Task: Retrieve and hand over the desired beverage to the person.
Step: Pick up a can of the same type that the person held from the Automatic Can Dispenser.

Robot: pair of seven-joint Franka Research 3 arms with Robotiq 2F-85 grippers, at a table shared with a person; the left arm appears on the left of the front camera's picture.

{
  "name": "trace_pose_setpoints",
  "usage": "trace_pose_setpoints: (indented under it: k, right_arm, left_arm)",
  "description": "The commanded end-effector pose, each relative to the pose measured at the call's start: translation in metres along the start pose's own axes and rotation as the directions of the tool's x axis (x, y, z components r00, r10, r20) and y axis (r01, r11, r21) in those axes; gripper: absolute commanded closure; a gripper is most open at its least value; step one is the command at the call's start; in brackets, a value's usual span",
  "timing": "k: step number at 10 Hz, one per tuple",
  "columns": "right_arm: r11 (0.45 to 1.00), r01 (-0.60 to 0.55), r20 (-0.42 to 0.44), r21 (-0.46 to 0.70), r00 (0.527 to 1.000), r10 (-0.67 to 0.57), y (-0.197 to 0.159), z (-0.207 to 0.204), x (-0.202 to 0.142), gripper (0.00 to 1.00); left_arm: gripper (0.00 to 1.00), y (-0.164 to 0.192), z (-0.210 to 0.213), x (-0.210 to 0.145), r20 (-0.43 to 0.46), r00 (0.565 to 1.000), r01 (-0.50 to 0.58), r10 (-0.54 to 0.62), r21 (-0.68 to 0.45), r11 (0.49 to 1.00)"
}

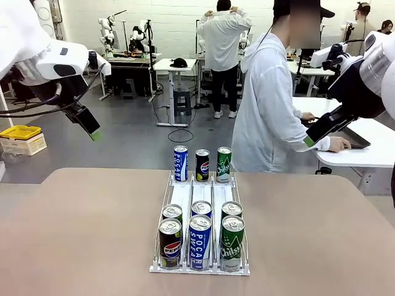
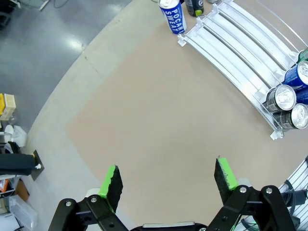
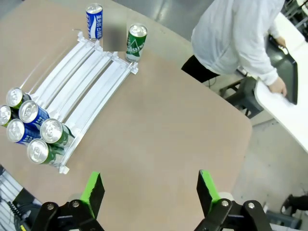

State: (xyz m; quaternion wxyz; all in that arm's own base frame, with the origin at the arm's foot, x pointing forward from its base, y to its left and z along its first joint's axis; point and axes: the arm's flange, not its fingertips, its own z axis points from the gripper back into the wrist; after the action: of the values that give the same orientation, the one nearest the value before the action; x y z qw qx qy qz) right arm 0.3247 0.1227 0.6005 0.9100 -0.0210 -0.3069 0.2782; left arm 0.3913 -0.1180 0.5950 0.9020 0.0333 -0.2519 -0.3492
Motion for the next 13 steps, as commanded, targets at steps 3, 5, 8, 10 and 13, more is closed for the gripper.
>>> trace_pose_setpoints:
  k: [3, 5, 8, 10, 13]
  right_arm:
    - [1.000, -0.004, 0.002, 0.006, 1.000, 0.004, -0.003, 0.000, -0.001, 0.00]
    - [0.998, -0.019, 0.030, 0.062, 0.999, 0.017, -0.011, 0.005, -0.016, 0.00]
    - [0.929, -0.062, 0.254, 0.366, 0.967, -0.036, -0.079, 0.032, -0.073, 0.00]
    - [0.863, -0.045, 0.302, 0.503, 0.945, -0.127, -0.126, 0.044, -0.102, 0.00]
    - [0.822, 0.092, 0.305, 0.563, 0.901, -0.309, -0.191, 0.060, -0.131, 0.00]
  left_arm:
    - [0.00, -0.002, -0.005, 0.002, -0.005, 1.000, 0.002, -0.002, -0.013, 1.000]
    - [0.00, 0.015, 0.004, -0.018, 0.077, 0.995, 0.082, -0.071, -0.142, 0.986]
    - [0.00, 0.083, 0.040, -0.085, 0.282, 0.958, 0.067, 0.044, -0.373, 0.925]
    - [0.00, 0.122, 0.050, -0.118, 0.299, 0.948, 0.047, 0.111, -0.477, 0.878]
    - [0.00, 0.173, 0.054, -0.146, 0.258, 0.942, -0.026, 0.213, -0.577, 0.816]
